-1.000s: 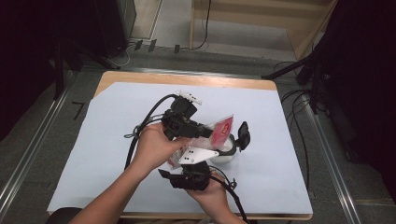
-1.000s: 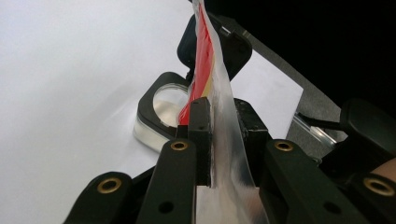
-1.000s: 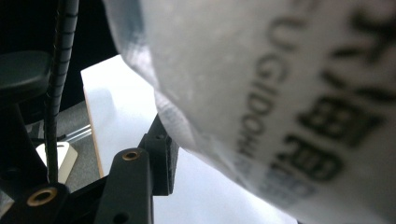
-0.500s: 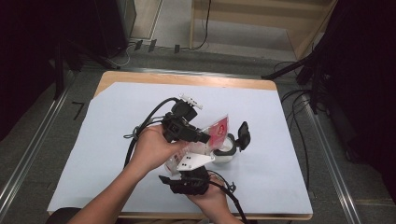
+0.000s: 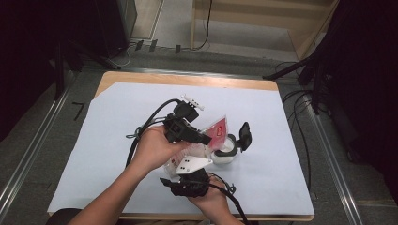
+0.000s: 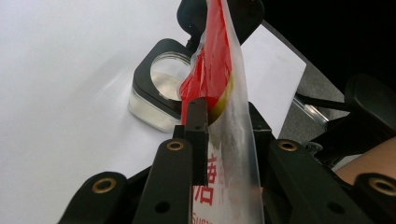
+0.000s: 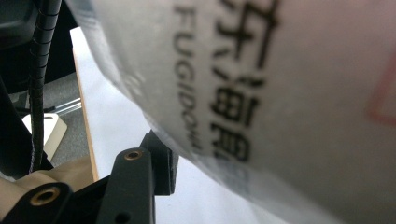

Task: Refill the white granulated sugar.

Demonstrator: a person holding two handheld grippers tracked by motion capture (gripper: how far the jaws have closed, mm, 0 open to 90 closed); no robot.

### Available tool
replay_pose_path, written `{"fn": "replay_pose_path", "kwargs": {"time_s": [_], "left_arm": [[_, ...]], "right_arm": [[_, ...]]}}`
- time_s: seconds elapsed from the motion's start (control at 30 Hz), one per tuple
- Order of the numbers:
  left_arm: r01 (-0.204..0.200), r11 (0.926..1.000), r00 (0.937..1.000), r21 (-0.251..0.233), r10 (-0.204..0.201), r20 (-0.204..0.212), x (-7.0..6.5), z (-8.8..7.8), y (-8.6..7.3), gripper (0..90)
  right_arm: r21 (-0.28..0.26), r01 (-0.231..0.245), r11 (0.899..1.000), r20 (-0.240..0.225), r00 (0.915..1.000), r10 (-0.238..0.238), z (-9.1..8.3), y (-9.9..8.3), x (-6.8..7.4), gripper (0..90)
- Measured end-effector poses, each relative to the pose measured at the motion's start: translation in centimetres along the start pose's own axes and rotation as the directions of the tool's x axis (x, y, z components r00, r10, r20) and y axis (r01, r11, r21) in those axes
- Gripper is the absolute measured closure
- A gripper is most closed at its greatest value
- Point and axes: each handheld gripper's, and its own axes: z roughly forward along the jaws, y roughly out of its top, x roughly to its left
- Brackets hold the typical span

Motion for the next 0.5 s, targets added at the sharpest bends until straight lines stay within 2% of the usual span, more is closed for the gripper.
{"fn": "replay_pose_path", "kwargs": {"time_s": [0.33,0.5], "left_arm": [[-0.004,0.9993,1.0000,0.038,0.004,0.003,0.46,0.82,-0.14,78.1],[0.001,0.9995,1.0000,0.031,-0.001,-0.002,0.54,0.83,-0.25,78.7]], "right_arm": [[0.026,0.012,1.000,0.009,0.9999,-0.012,0.43,-0.36,-0.01,56.1],[0.035,0.006,0.999,0.009,0.9999,-0.006,0.57,-0.43,-0.15,56.2]]}}
